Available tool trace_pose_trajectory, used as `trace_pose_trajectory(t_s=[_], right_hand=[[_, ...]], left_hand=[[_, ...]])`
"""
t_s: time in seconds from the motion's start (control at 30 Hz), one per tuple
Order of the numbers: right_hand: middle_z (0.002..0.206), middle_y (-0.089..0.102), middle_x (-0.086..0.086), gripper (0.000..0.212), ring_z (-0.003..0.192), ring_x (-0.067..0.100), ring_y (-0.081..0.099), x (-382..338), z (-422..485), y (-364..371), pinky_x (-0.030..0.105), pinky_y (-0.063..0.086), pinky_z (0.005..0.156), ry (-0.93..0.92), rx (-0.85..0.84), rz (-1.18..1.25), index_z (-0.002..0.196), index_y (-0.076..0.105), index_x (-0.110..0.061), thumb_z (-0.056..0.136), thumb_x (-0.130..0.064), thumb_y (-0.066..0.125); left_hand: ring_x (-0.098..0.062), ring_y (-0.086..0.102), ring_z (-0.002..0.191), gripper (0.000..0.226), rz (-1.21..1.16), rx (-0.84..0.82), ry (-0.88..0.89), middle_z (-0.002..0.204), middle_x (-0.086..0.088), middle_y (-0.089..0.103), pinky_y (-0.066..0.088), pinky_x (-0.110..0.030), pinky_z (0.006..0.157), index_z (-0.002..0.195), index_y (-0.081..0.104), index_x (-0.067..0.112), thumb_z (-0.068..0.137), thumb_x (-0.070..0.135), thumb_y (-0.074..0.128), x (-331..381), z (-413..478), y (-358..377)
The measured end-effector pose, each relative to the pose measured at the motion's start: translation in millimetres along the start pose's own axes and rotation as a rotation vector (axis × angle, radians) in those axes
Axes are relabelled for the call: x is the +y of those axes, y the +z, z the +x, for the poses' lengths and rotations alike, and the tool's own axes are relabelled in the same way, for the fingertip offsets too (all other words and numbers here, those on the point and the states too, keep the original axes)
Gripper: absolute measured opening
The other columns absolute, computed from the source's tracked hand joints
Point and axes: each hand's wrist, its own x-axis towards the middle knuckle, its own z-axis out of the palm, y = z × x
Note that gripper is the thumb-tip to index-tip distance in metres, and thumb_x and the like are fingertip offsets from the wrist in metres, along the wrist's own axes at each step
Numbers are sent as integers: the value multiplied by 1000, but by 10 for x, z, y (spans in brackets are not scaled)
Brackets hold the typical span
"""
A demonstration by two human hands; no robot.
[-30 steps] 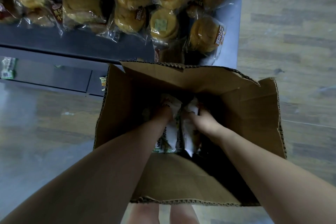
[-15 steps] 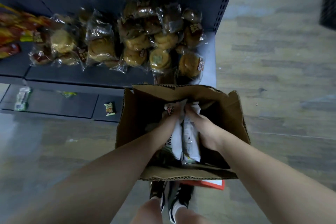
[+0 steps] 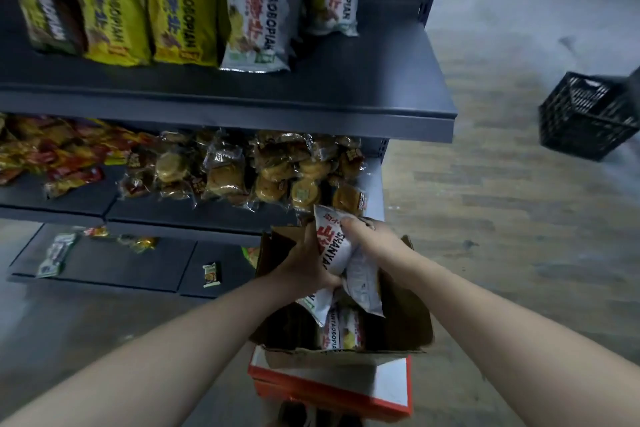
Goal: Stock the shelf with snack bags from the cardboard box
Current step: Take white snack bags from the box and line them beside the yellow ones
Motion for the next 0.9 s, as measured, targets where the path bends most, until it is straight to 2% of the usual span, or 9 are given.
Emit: trace_pose_trajectory(t_s=[0.1,0.17,0.3,0.37,0.47,0.53,0.67,0.8,0.9], right_hand=[[92,62,25,42,84,20,55,-227,-180,10,35,42,70,-111,101,-71,95,55,13,96,-29,47],[110,60,34,53,97,33,63,-369,-287,12,41,47,79,-152,116,-70,107,50,18,97,-35,45],[115,67,6,40,112,22,59,-738,-518,11,24,47,81,-184,103,-54,117,62,1,100,-31,46],[116,67,10,36,119,25,56,-943,-617,-9,33,44,97,-213,131,-4,116,64,-3,99,-30,48],[101,63,-2,20,110,19,56,-1204,-609,-28,29,40,96,-244,179,22,101,58,-19,96,-37,52],[119,61,-1,31,118,22,54,-1372,-618,-7,34,40,105,-229,191,60,111,55,-25,91,-49,54],[145,43,3,66,134,25,41,-1664,-613,28,35,34,106,-208,236,180,143,38,-17,92,-58,45],[142,51,2,109,124,27,53,-1946,-669,122,43,37,110,-64,20,363,140,43,-25,49,-81,66],[127,63,13,69,117,28,61,-2062,-696,102,44,42,107,-61,-203,351,132,54,-12,78,-53,70]], left_hand=[[-19,49,118,89,-96,48,-23,120,2,46,49,-38,91,121,20,34,55,32,78,169,-191,-209],[-13,52,110,80,-121,91,17,113,9,49,48,-27,81,122,22,31,66,22,79,203,-291,-321],[-13,52,114,83,-142,143,81,122,3,49,50,-29,85,126,24,28,67,21,81,267,-476,-563],[-11,51,116,84,-192,152,98,123,5,49,49,-24,84,122,22,31,65,21,82,335,-547,-683],[-1,50,111,88,-296,153,111,118,18,48,46,-12,77,125,18,33,65,27,83,501,-638,-834],[0,51,109,90,-361,144,125,118,19,49,48,-14,79,130,21,29,63,36,82,609,-684,-953],[-7,56,115,91,-538,53,170,128,11,55,46,-32,100,135,28,33,59,53,74,860,-764,-1179],[-15,62,111,73,-720,-21,170,124,5,62,48,-39,98,132,37,34,68,43,73,1027,-792,-1327],[-22,62,112,62,-812,-40,155,123,0,64,45,-47,100,132,44,31,76,36,69,1063,-759,-1486]])
